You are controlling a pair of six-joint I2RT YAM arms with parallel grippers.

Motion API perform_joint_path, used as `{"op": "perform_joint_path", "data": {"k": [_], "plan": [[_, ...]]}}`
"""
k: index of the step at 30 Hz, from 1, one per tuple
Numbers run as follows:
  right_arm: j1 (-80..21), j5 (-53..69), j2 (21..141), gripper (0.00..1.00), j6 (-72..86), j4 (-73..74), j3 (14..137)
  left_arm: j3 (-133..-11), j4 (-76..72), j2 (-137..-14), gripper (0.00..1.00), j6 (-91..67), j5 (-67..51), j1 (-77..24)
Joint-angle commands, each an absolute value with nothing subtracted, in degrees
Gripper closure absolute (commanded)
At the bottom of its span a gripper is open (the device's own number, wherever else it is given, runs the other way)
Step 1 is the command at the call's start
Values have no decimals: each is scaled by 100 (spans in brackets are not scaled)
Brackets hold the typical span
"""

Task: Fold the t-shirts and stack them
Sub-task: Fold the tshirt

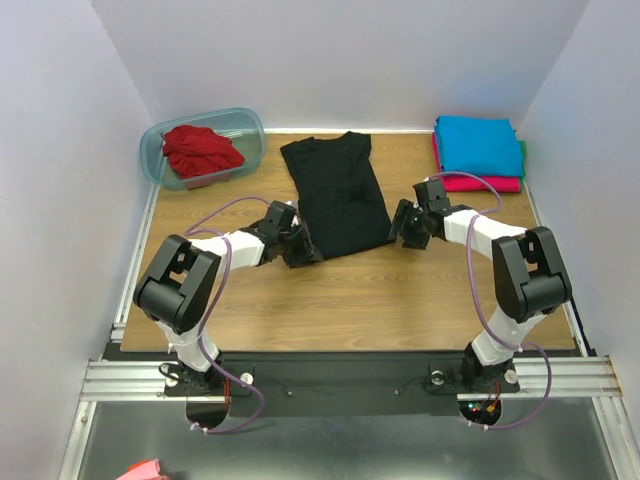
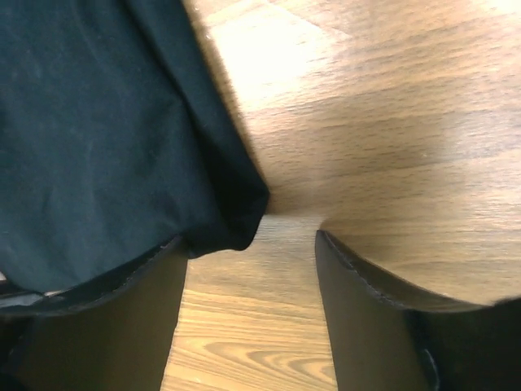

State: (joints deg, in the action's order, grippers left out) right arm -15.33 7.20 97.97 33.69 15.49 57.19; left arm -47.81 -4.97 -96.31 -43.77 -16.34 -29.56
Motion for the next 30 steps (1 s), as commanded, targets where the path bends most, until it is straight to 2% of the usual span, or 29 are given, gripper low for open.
{"op": "perform_joint_path", "data": {"k": [1,3,4,5,6,7,8,9,12,15,21,27,30], "plan": [[-1503,897,9748,42,3612,1169,5731,-4974,-448,-9791,54,-4324,-1433,-2988],[-1503,879,9607,48,3796,1134,5503,-5010,-422,-9861,54,-4307,-1354,-2988],[-1503,888,9572,51,3884,1064,5406,-5053,-404,-9922,58,-4307,-1310,-2988],[-1512,975,9545,53,3998,1011,5275,-5080,-369,-9975,68,-4281,-1318,-2988],[-1503,1019,9571,54,4043,959,5221,-5115,-360,-10019,70,-4254,-1344,-2988],[-1503,1072,9623,57,4078,845,5212,-5150,-334,-10107,91,-4245,-1345,-2988],[-1494,1124,9676,61,4078,809,5212,-5168,-325,-10151,98,-4228,-1345,-2988],[-1503,1169,9790,66,4087,765,5247,-5185,-308,-10177,100,-4210,-1345,-2988],[-1503,1082,9835,78,4113,721,5238,-5142,-308,-10178,100,-4184,-1397,-2997],[-1503,1046,9520,99,4052,738,5055,-4818,-316,-9723,100,-4253,-1214,-3137],[-1503,563,8036,100,3797,1238,4395,-4219,-141,-8773,100,-4420,-1029,-3839],[-1503,413,6069,100,3779,2695,3771,-3911,290,-7499,100,-4930,-967,-4998],[-1503,396,5205,100,3788,3338,3902,-3902,369,-6910,100,-5202,-958,-5431]]}}
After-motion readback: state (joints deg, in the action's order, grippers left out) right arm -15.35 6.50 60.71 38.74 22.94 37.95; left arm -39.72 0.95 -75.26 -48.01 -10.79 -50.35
